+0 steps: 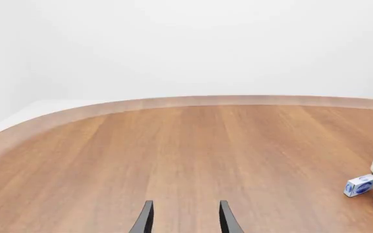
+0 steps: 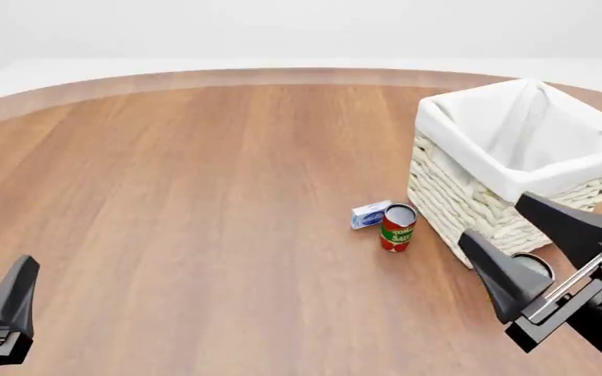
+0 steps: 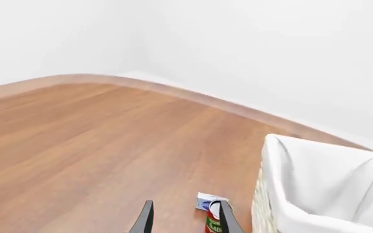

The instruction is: Pick up the ketchup, and put it in the basket.

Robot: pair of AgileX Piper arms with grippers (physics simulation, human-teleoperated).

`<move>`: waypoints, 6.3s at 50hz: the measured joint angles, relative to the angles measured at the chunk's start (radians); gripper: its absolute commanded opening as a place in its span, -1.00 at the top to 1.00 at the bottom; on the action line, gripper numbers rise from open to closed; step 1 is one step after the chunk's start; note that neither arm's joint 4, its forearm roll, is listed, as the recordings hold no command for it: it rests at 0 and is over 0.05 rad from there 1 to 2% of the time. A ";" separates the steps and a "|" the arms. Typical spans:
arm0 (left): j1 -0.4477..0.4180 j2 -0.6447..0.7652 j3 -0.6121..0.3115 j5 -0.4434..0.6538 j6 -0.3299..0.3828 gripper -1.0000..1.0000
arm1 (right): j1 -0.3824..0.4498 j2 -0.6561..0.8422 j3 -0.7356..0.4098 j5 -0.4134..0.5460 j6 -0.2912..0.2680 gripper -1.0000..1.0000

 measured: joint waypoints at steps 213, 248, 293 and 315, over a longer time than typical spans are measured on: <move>0.000 0.000 0.000 0.000 0.000 -1.00 | 0.866 1.255 -0.667 -0.229 0.333 -1.00; 0.000 0.000 0.000 0.000 0.000 -1.00 | 0.896 1.298 -0.726 -0.226 0.385 -1.00; 0.000 0.000 0.000 0.000 0.000 -1.00 | 0.876 1.433 -0.844 -0.204 0.427 -1.00; 0.000 0.000 0.000 0.000 0.000 -1.00 | 0.872 1.519 -0.902 -0.201 0.444 -1.00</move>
